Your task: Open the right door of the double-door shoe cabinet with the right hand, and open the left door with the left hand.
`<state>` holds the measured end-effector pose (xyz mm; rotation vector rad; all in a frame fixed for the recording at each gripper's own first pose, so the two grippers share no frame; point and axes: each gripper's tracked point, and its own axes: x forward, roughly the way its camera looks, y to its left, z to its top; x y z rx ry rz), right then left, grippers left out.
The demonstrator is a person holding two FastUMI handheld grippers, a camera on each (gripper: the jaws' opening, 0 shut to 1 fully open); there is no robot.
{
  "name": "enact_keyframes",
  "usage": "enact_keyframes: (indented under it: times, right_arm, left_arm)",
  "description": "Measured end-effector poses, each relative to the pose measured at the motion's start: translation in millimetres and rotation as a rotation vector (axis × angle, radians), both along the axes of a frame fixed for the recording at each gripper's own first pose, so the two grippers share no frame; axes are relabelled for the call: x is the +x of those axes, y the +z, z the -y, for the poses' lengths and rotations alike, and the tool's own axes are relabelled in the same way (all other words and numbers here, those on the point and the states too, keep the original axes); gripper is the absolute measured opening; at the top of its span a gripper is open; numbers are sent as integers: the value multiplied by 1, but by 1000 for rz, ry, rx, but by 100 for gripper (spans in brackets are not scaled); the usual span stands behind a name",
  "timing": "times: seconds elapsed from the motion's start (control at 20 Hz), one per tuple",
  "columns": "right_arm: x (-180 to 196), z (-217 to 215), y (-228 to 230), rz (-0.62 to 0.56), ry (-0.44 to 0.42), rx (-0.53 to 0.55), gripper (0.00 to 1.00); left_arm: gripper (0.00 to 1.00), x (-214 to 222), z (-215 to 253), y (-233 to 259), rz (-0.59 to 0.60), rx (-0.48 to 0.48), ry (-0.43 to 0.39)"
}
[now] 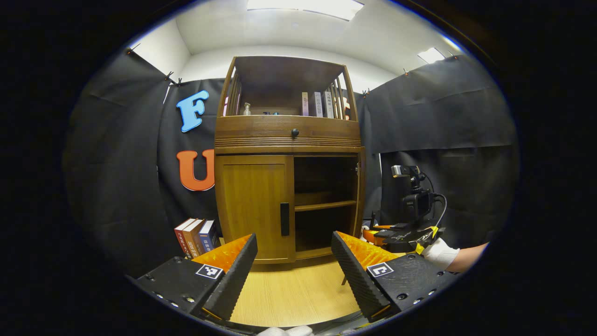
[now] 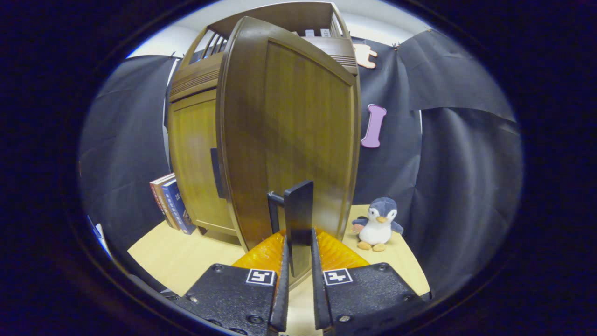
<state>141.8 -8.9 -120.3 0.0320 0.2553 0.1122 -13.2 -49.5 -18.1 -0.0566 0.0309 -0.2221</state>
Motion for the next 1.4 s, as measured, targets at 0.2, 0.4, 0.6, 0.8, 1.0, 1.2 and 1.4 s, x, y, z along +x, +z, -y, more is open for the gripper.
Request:
enact_keyframes:
  times: [0.2, 0.4, 0.6, 0.8, 1.0, 1.2, 1.4]
  right_arm:
    - [-8, 30, -11, -45, -73, 51, 22]
    - [-14, 74, -10, -51, -160, 91, 13]
    - [-17, 108, -9, -44, -170, 110, 4]
    - [-14, 119, -8, -26, -112, 76, 4]
    - [-11, 138, -9, -31, -50, 69, 4]
    - [-7, 155, -6, -48, 30, 38, 4]
    - [-6, 166, -4, -55, 122, 14, 4]
  left_arm:
    - [96, 2, 8, -4, -1, -15, -37]
    - [96, 7, 12, -8, -1, -27, -65]
    - [96, 16, 17, -15, -15, -39, -76]
    - [96, 25, 18, -10, -2, -29, -62]
    - [95, 26, 25, -12, -17, -41, -31]
    - [95, 26, 40, -11, -29, -36, 18]
    - [95, 21, 51, -9, -43, -72, 80]
